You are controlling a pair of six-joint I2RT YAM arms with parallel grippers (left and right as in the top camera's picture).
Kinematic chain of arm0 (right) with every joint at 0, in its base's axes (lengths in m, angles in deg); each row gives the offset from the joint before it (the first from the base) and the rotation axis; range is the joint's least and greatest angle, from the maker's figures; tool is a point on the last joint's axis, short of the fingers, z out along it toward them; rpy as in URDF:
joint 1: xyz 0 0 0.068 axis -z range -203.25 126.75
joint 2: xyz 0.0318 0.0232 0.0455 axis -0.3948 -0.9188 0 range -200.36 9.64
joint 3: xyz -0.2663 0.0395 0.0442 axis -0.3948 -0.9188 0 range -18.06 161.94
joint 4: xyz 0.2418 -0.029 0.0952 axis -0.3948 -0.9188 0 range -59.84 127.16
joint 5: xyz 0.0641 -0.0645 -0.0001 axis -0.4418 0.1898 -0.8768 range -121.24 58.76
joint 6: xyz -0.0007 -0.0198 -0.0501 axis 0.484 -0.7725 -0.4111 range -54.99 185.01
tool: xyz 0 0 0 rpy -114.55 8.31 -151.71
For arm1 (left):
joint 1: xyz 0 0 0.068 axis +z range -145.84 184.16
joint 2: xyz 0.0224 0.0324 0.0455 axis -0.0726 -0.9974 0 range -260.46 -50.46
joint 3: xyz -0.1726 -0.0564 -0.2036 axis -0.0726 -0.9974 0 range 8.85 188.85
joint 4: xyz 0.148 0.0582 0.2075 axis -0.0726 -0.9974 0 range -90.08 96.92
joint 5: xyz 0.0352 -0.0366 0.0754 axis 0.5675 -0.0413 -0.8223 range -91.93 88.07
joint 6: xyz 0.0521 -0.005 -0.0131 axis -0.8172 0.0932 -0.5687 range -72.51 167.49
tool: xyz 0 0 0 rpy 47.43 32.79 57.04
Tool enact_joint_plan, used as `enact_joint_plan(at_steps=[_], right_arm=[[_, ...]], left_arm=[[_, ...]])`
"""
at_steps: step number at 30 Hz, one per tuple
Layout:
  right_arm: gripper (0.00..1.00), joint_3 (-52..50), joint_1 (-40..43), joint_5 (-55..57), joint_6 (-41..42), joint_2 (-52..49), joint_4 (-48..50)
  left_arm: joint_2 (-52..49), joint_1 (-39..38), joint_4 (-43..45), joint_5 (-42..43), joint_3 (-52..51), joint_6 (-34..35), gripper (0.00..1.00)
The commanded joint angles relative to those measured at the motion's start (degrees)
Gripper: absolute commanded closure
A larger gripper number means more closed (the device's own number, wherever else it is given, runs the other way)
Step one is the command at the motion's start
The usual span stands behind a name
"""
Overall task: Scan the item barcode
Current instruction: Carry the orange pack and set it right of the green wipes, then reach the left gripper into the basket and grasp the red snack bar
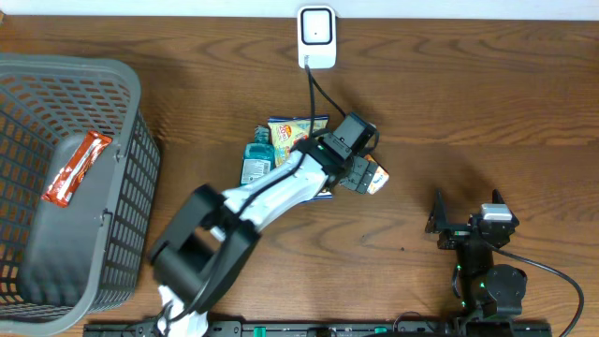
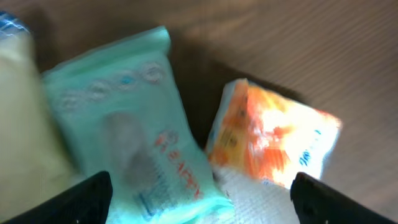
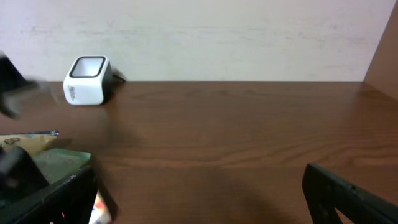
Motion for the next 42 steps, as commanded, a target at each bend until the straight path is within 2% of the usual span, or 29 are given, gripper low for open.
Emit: enact_joint_plan(at_steps=[1,7,12,15,19,24,27,31,34,37,42], right_arm=[[0.01,-0.1,-0.4,0.5,0.8,0.3,-0.1],[0.01,-0.1,-0.4,0.5,0.8,0.3,-0.1],[0.01,-0.1,-0.4,0.5,0.8,0.3,-0.1],[0.01,-0.1,-0.4,0.5,0.8,0.3,-0.2],[0.01,-0.1,-0.4,0.5,0.8,0.3,-0.1],[0.01,-0.1,-0.4,0.5,0.8,0.3,-0.1],[0.01,-0.1,-0.4,0.5,0.8,0.3,-0.1],[0.01,-0.1,-0.4,0.5,0.8,0.3,-0.1],[0.01,-0.1,-0.4,0.5,0.8,0.3,-0.1],[0.01,-0.1,-0.4,0.5,0.8,0.3,-0.1],[0.01,-0.1,-0.4,0.5,0.8,0.3,-0.1]], left_arm=[[10.1,1.6,-1.7,-3.9,5.0,-1.5,0.07],[25.7,7.9,-5.8,-8.1,8.0,-4.3,0.05],[35.3,19.5,-12.2,-19.2,8.0,-2.8,0.04],[37.7,29.5,-18.3,-23.8,8.0,6.3,0.04],[37.4,45.4,-26.3,-23.5,7.0,19.8,0.04],[35.7,62.1,-29.0,-19.4,2.1,34.6,0.04],[34.0,69.3,-29.0,-17.6,-0.9,46.2,0.03],[29.7,74.6,-29.0,-17.6,-3.2,61.3,0.03],[25.2,75.5,-28.7,-17.6,-3.4,68.6,0.01],[20.5,75.4,-25.9,-17.6,-3.4,71.5,0.02],[13.2,75.3,-18.9,-17.6,-3.4,71.9,0.02]])
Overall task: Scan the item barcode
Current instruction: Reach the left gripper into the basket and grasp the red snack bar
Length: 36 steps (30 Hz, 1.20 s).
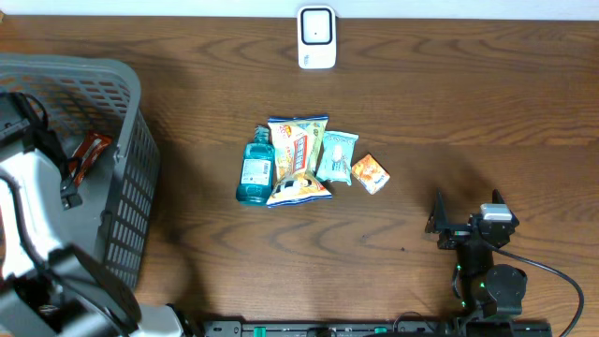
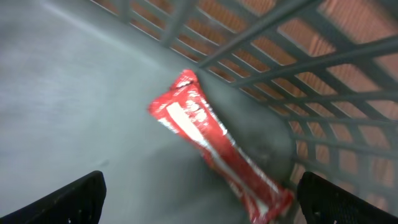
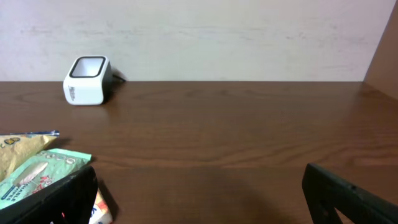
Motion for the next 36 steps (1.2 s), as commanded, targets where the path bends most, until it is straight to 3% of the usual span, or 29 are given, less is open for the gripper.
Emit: enact_joint_plan(at_steps=[1,9,18,20,24,25,30,36], right_arm=[[0.01,-0.1,-0.4,0.5,0.8,0.3,-0.1],[0.01,-0.1,-0.4,0.5,0.8,0.3,-0.1],[0.01,-0.1,-0.4,0.5,0.8,0.3,-0.1],[0.01,-0.1,-0.4,0.5,0.8,0.3,-0.1],[0.01,-0.1,-0.4,0.5,0.8,0.3,-0.1],[0.01,-0.1,-0.4,0.5,0.8,0.3,-0.1],[0.01,-0.1,-0.4,0.5,0.8,0.3,-0.1],[0.01,-0.1,-0.4,0.5,0.8,0.3,-0.1]], left_arm=[[-3.9,0.0,2.7,-0.3,-0.3,3.6,0.02],[-10.9,0.0,11.6,1.2,-0.3,3.6,0.02],[-15.1,0.0,13.9,2.4,-0.3,3.6,0.02],[-15.8,0.0,14.2,2.8,-0.3,3.5,0.15],[-16.0,0.0,13.1,3.0,-0.3,-0.8,0.81],[-15.9,0.0,12.6,3.0,-0.3,-1.9,0.92],[-14.1,0.0,9.6,3.0,-0.3,-3.5,0.93],[-3.8,0.0,7.9,3.7,-0.3,-12.4,0.93]])
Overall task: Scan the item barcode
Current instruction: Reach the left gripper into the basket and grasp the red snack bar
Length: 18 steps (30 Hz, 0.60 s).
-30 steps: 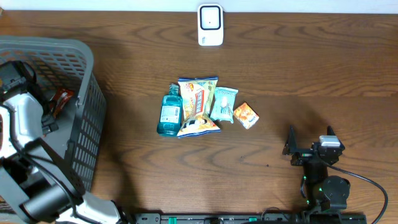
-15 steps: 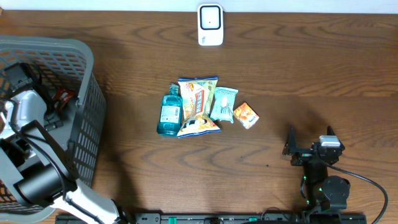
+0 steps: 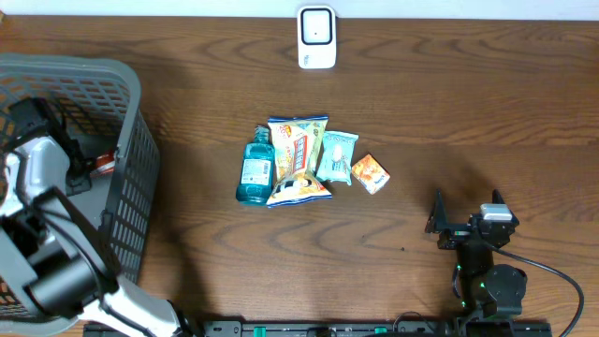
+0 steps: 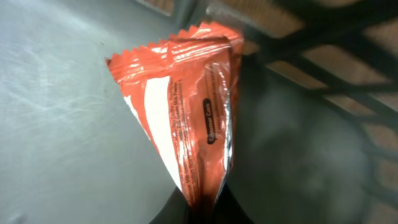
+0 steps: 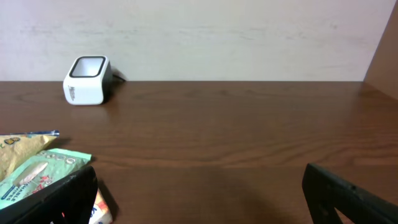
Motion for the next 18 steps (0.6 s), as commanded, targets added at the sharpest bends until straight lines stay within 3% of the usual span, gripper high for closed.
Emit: enact_joint_plan(at_steps=[1,4,9,14,18], right_arm=[[0.01,-0.1,-0.4,0.5,0.8,0.3,-0.1],[0.01,-0.1,-0.4,0.5,0.8,0.3,-0.1],[0.01,-0.1,-0.4,0.5,0.8,0.3,-0.1],[0.01,-0.1,-0.4,0.5,0.8,0.3,-0.1],[0.01,-0.1,-0.4,0.5,0.8,0.3,-0.1]], left_arm=[[10.6,0.1,-0.3,0.7,0.2,-9.4,0.93],[19.6,0.1,-0.3,0.8,0.2,-13.9,0.93],[36.0,0.1,-0.9,3.7,0.2,-14.7,0.93],[48.3,-1.8,2.5,23.4,0.2,-18.2,0.93],[51.8,-11.0,7.0,34.5,0.2,-21.9,0.93]])
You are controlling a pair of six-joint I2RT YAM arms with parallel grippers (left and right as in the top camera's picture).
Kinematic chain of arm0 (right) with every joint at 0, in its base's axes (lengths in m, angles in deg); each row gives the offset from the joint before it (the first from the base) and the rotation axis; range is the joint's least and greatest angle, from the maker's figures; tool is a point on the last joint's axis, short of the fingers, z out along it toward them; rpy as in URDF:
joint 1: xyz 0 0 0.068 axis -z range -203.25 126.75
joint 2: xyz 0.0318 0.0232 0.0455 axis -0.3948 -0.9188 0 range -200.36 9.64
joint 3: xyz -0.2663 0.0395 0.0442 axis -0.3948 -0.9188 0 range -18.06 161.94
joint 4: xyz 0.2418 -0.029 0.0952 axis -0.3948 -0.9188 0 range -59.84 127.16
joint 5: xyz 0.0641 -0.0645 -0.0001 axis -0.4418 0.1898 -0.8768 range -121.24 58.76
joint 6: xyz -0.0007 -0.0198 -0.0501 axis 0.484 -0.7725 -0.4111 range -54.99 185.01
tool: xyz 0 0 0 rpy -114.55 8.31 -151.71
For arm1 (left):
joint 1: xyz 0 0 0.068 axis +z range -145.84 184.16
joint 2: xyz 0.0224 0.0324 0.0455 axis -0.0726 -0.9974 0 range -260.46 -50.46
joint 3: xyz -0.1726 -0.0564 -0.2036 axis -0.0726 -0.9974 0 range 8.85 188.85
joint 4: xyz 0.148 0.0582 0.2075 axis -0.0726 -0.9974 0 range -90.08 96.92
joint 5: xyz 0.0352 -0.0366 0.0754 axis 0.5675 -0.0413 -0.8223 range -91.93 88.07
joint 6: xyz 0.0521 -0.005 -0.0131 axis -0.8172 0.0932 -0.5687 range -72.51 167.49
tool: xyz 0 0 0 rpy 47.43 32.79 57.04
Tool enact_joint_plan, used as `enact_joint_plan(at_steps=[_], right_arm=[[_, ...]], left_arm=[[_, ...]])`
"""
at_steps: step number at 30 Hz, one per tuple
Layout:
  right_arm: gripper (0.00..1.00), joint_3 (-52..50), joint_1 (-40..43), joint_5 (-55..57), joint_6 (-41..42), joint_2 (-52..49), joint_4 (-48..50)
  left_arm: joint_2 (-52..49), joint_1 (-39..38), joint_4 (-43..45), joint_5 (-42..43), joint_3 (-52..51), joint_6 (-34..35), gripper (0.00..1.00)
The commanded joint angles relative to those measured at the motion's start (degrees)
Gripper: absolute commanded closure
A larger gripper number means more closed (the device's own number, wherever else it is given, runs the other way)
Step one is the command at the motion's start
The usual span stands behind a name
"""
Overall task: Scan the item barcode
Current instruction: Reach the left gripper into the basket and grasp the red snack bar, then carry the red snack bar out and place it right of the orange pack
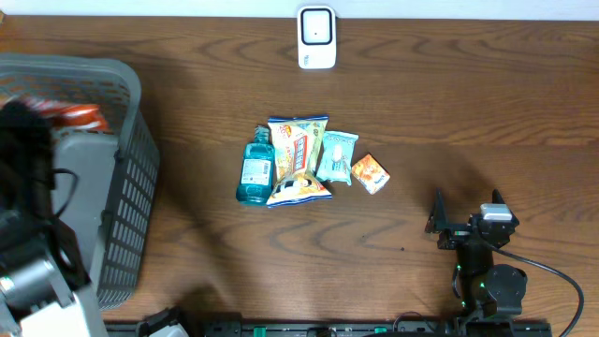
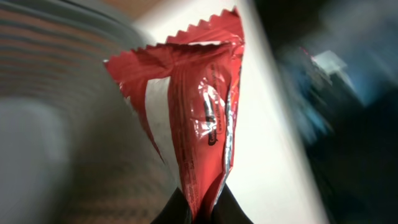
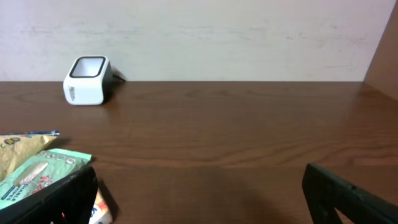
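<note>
My left gripper [image 2: 200,208] is shut on the lower end of a red snack wrapper [image 2: 199,106], which stands upright in its jaws. From overhead the red wrapper [image 1: 70,114] shows over the far part of the grey basket [image 1: 131,187], with the blurred left arm beside it. The white scanner [image 1: 316,37] stands at the table's far edge, well to the right of the wrapper; it is also in the right wrist view as the scanner [image 3: 88,80]. My right gripper [image 3: 199,205] rests open and empty at the near right.
A blue bottle [image 1: 255,168], a chip bag [image 1: 297,157], a green wipes pack [image 1: 335,155] and a small orange packet [image 1: 371,173] lie together mid-table, between the basket and the right gripper [image 1: 465,217].
The left gripper, still shut on the red wrapper, has risen from the basket floor; the wrist view now shows blurred surroundings behind the wrapper. The right arm has not moved.
The left gripper was open over the pile of items mid-table. Then it was open inside the basket above the red wrapper. Then it was shut on the wrapper on the basket floor, and now holds it raised.
</note>
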Motion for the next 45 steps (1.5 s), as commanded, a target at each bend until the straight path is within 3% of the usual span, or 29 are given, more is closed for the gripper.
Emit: enact_joint_plan(at_steps=[1,10,16,23,28,31,36,37,38,40,45], right_arm=[[0.01,-0.1,-0.4,0.5,0.8,0.3,-0.1],[0.01,-0.1,-0.4,0.5,0.8,0.3,-0.1],[0.01,-0.1,-0.4,0.5,0.8,0.3,-0.1],[0.01,-0.1,-0.4,0.5,0.8,0.3,-0.1],[0.01,-0.1,-0.4,0.5,0.8,0.3,-0.1],[0.01,-0.1,-0.4,0.5,0.8,0.3,-0.1],[0.01,-0.1,-0.4,0.5,0.8,0.3,-0.1],[0.01,-0.1,-0.4,0.5,0.8,0.3,-0.1],[0.01,-0.1,-0.4,0.5,0.8,0.3,-0.1],[0.01,-0.1,-0.4,0.5,0.8,0.3,-0.1],[0.01,-0.1,-0.4,0.5,0.8,0.3,-0.1]], left_arm=[[0.4,-9.1,1.4,13.3,0.3,-5.9,0.93],[-11.6,-42.1,6.5,1.4,0.3,-14.1,0.94],[-29.9,-56.5,20.8,-1.9,0.3,-13.6,0.93],[-48.9,-65.1,42.7,-1.9,0.3,-8.9,0.92],[-59.6,-69.1,53.2,-1.9,0.3,-2.6,0.93],[-63.1,-69.9,54.2,-1.9,0.3,2.1,0.92],[-65.6,-70.4,53.1,-1.1,0.3,2.7,0.92],[-65.6,-70.4,53.1,-1.0,0.3,2.7,0.71],[-65.6,-70.4,53.3,-1.0,0.3,2.7,0.34],[-65.1,-70.3,54.2,0.1,0.3,2.4,0.02],[-61.1,-69.0,54.0,3.1,0.4,-5.6,0.02]])
